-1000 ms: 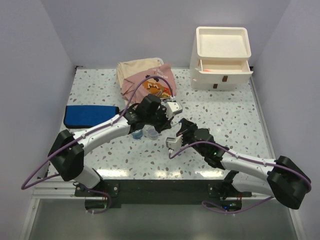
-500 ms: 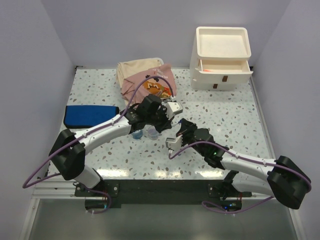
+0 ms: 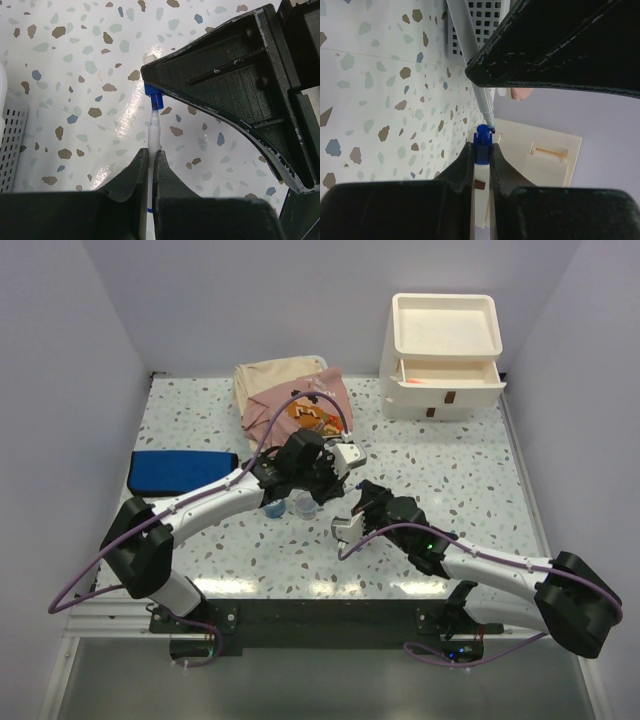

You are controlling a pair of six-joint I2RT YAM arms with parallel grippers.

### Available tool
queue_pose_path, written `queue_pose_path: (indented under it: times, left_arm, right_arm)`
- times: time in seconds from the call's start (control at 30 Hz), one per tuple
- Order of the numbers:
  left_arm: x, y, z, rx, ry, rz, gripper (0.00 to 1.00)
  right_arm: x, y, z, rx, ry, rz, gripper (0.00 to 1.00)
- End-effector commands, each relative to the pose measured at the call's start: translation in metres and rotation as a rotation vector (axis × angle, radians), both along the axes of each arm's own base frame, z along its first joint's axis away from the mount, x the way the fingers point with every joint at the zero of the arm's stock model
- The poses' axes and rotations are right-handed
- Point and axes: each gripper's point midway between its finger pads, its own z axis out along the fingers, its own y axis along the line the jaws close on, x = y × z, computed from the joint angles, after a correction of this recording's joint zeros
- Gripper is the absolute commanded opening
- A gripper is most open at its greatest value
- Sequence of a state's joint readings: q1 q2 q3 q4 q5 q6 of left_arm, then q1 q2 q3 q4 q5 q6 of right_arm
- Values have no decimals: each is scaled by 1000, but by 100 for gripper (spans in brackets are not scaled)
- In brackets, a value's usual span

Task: Sort the stationery into containers
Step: Close the pen cap on the pen.

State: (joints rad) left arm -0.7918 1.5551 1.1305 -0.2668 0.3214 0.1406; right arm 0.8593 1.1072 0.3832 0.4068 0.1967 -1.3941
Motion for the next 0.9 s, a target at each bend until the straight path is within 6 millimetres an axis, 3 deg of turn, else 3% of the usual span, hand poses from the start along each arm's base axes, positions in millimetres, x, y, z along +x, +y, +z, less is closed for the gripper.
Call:
queue_pose_path:
  times: [0.0,0.87]
  left_arm:
    - [10,-8,21,-54,-35,10,0]
    - [13,-9,20,-53,-40,16,0]
  right_arm:
    - [8,4,25,57,-41,-33,0]
    - [7,9,26,43,-34,-8,0]
